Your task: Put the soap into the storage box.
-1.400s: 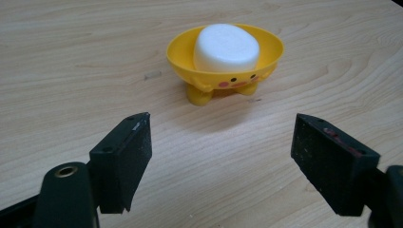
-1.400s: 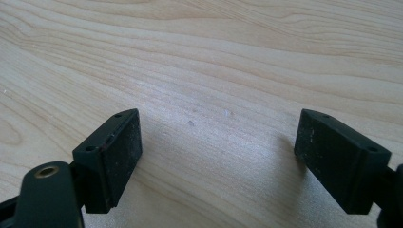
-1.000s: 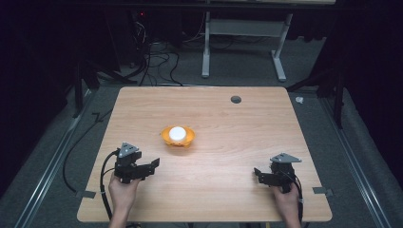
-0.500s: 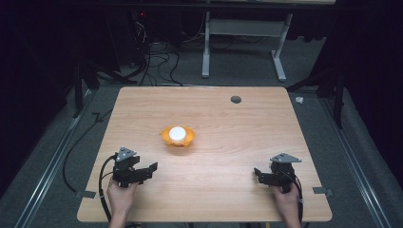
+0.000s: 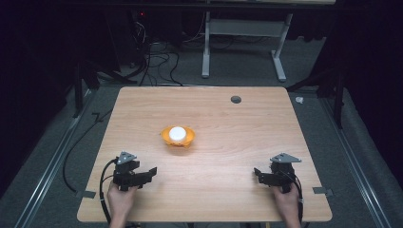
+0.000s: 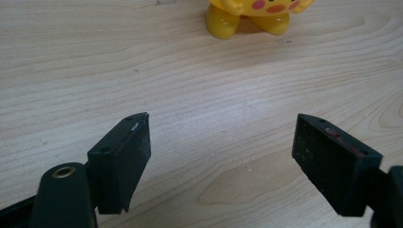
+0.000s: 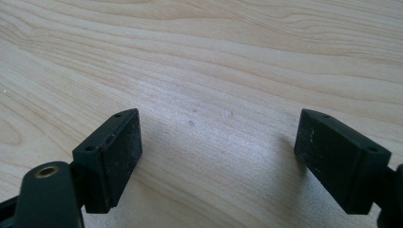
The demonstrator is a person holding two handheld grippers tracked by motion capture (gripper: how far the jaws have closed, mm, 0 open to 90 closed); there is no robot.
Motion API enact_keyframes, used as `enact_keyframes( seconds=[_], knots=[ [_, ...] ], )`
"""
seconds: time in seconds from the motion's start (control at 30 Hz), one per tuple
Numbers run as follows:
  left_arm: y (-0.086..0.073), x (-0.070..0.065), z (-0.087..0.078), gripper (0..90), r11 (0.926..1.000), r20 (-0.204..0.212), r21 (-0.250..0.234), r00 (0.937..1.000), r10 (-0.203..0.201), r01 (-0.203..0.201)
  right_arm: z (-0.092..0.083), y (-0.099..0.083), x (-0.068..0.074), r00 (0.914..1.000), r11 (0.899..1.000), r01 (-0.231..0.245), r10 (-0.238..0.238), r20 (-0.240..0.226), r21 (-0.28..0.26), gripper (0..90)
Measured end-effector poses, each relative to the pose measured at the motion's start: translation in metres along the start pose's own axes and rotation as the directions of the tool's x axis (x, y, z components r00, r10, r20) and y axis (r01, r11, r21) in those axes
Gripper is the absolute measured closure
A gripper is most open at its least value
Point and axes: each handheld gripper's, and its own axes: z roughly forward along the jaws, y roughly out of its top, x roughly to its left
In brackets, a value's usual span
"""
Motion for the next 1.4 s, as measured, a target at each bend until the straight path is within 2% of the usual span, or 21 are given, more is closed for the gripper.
enact_keyframes(
  seconds=[0.2, 0.3, 0.77, 0.93, 1.4],
  knots=[
    [-0.005, -0.002, 0.005, 21.3, 0.9999, -0.017, 0.010, 0.9998, 0.006, -0.005, 0.000, 0.000, 0.000, 1.0000, 1.000, 0.001, -0.001, 0.000, 0.000, 17.0],
    [-0.007, -0.004, 0.008, 21.2, 0.9996, -0.030, 0.019, 0.9993, 0.023, -0.023, 0.000, 0.000, 0.000, 1.0000, 1.000, 0.000, 0.000, -0.001, 0.001, 17.0],
    [-0.012, -0.011, 0.016, 21.1, 0.9981, -0.065, 0.022, 0.9961, 0.060, -0.058, 0.000, 0.000, 0.000, 1.0000, 1.000, 0.003, -0.003, -0.002, 0.001, 16.9],
    [-0.013, -0.013, 0.019, 21.1, 0.9965, -0.086, 0.022, 0.9929, 0.082, -0.081, 0.000, 0.000, 0.000, 1.0000, 1.000, 0.003, -0.003, -0.002, 0.001, 17.0],
    [-0.014, -0.015, 0.025, 21.1, 0.9941, -0.119, 0.027, 0.9871, 0.107, -0.105, 0.000, 0.000, 0.000, 1.0000, 1.000, 0.003, -0.003, -0.003, 0.001, 16.9]
  ],
)
